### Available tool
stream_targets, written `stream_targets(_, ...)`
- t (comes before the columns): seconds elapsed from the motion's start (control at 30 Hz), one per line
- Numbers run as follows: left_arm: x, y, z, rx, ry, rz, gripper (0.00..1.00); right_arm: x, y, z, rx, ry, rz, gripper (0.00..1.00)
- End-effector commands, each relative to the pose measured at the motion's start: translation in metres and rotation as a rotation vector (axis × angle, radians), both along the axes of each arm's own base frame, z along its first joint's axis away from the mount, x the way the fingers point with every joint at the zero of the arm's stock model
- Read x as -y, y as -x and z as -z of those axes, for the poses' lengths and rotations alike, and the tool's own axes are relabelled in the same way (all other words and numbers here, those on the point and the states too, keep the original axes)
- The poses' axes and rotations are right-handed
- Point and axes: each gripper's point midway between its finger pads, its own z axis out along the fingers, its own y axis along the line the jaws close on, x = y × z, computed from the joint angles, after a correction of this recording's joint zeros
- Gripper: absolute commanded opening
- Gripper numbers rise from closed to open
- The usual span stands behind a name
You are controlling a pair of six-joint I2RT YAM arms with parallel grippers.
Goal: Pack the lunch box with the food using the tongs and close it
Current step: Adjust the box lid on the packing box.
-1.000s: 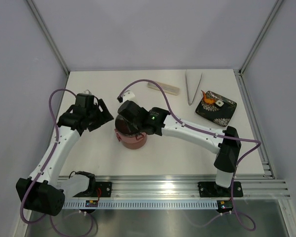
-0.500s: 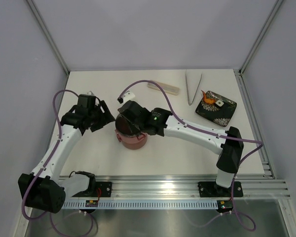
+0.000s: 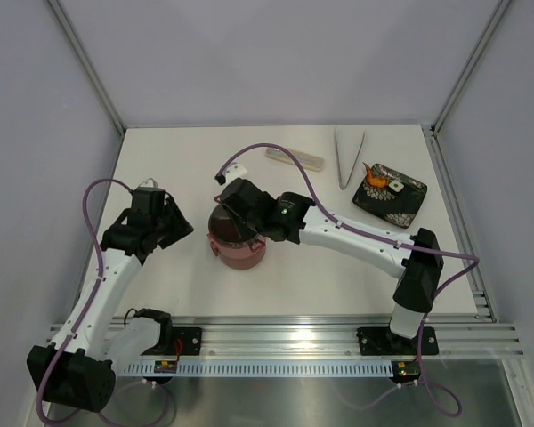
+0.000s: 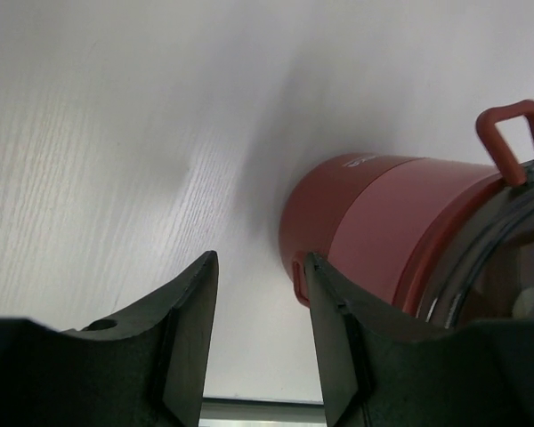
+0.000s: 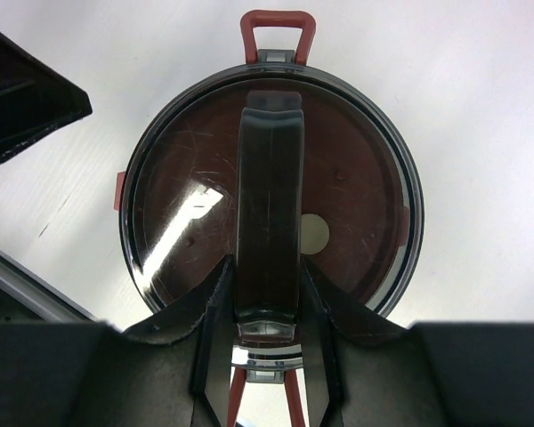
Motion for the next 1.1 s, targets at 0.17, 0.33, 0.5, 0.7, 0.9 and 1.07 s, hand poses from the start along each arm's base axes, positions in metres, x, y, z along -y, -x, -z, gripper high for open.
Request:
stream_targets(0.17, -0.001, 0.002, 0.0, 0.01, -0.015, 0.032, 0.47, -0.006, 0.0, -0.029, 0.079, -0.049, -0.199, 0.29)
stream_targets(0.33, -0.001, -0.001, -0.006, 0.02, -0.025, 0.043, 0.47, -0.007, 0.002, -0.032, 0.066, -0.095, -0.354, 0.29)
stream_targets(0.5, -0.001, -0.001, -0.007, 0.021, -0.03, 0.046, 0.47, -0.004, 0.009, -0.036, 0.077, -0.106, -0.526, 0.28)
stream_targets(0.7, -0.002, -0.004, -0.01, 0.022, -0.036, 0.046, 0.47, 0.003, 0.013, -0.041, 0.054, -0.084, -0.637, 0.28)
stream_targets(0.9, -0.001, -0.005, -0.01, 0.017, -0.035, 0.051, 0.47, 0.008, 0.011, -0.039, 0.068, -0.019, -0.699, 0.24)
stream_targets(1.07, -0.004, -0.004, -0.011, 0.013, -0.052, 0.039, 0.47, 0.011, 0.003, -0.039, 0.138, 0.015, -0.774, 0.19)
